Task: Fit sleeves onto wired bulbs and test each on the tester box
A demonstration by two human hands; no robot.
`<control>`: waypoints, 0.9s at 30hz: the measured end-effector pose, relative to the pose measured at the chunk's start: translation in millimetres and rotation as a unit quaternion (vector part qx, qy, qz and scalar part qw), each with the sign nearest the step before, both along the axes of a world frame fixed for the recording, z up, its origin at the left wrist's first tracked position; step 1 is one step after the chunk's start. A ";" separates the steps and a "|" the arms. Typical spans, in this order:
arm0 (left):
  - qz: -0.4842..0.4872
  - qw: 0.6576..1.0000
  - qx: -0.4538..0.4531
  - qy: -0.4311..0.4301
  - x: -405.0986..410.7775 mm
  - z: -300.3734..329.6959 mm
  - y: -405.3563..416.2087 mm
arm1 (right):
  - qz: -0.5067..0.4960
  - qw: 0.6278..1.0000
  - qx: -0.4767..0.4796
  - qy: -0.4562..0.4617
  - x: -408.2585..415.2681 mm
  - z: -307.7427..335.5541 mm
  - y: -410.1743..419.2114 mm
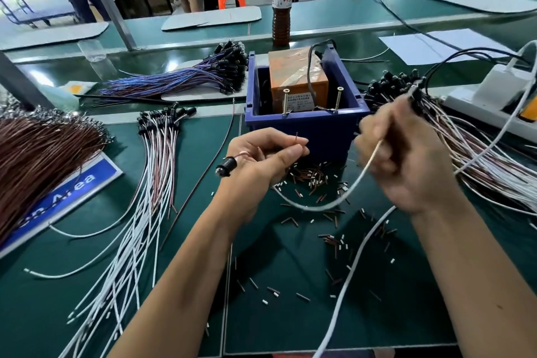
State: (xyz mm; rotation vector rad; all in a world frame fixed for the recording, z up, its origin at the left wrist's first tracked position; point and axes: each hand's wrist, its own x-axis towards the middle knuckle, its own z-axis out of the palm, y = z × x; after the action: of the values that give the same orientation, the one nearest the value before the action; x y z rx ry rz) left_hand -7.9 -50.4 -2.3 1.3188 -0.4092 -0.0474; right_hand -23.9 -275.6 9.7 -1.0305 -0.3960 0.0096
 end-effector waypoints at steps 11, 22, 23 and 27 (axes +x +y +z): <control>-0.108 0.992 -0.039 0.053 -4.3 3.9 2.2 | 0.064 0.912 -0.402 -0.037 -11.3 -5.6 30.8; -0.155 0.978 -0.036 0.133 1.7 1.8 8.9 | -0.071 0.972 -0.222 -0.013 -9.5 -5.8 29.2; -0.161 0.976 -0.036 0.139 1.9 1.8 9.5 | -0.077 0.973 -0.218 -0.019 -9.6 -6.5 30.6; -0.174 0.973 -0.019 0.153 0.6 0.4 11.2 | -0.049 0.970 -0.233 -0.041 -10.0 -8.9 31.9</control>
State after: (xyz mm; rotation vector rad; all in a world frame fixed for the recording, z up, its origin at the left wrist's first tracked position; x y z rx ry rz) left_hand -7.2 -39.2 -1.8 1.1659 -0.3718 -0.5282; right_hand -33.9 -243.7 0.8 -1.5190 -0.4279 -0.0295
